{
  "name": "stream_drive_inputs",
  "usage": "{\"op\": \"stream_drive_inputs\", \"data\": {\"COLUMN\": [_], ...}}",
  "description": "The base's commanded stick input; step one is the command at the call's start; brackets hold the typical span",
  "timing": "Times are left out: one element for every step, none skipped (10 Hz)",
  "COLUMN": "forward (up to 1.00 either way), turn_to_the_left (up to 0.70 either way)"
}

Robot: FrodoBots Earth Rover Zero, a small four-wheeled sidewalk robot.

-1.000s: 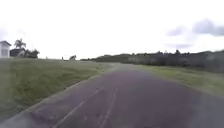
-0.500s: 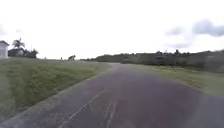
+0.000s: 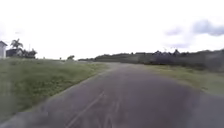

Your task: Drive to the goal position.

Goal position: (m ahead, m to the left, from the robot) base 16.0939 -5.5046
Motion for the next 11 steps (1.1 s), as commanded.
{"op": "stream_drive_inputs", "data": {"forward": [0.7, 0.7, 0.7, 0.7, 0.7, 0.7, 0.7, 0.7, 0.7, 0.7, 0.7], "turn_to_the_left": [0.0, 0.0, 0.0, 0.0, 0.0, 0.02, 0.02, 0.02, 0.02, 0.02, 0.02]}}
